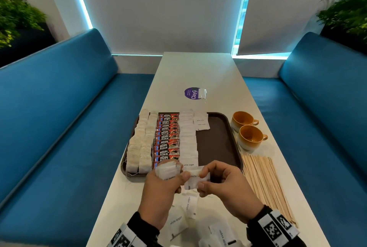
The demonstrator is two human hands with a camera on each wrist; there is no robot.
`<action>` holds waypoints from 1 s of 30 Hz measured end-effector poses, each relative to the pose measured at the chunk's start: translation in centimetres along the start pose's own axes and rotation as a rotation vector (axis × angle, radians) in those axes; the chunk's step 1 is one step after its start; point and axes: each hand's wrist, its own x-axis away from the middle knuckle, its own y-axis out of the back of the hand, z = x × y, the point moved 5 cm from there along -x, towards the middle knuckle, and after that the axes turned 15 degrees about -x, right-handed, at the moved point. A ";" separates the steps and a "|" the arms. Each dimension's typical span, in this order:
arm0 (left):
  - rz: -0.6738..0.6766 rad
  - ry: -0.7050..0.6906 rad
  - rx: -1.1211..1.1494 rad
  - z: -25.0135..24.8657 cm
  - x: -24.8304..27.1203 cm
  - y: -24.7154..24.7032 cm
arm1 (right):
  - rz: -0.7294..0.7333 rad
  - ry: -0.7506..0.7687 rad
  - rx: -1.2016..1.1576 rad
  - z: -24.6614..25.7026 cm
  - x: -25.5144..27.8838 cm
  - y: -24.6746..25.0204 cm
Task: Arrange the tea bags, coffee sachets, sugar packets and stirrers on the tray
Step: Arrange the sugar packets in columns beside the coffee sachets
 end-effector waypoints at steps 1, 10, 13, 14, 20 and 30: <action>-0.017 0.005 0.017 0.0 -0.2 0.1 | -0.011 -0.014 -0.006 -0.1 -0.3 0.3; 0.059 0.243 0.222 0.8 -1.5 1.1 | -0.283 -0.070 0.127 2.1 -10.3 6.4; 0.102 0.248 0.269 0.6 -1.8 1.3 | -0.310 -0.074 0.275 2.5 -15.1 7.9; 0.114 0.235 0.277 0.4 -1.9 1.3 | -0.318 -0.075 0.327 2.5 -16.6 8.2; 0.156 0.197 0.296 -0.3 -2.9 1.2 | -0.335 -0.083 0.503 1.3 -21.9 8.8; 0.153 0.231 0.282 0.6 -3.3 1.8 | -0.303 -0.128 0.809 0.2 -24.8 9.0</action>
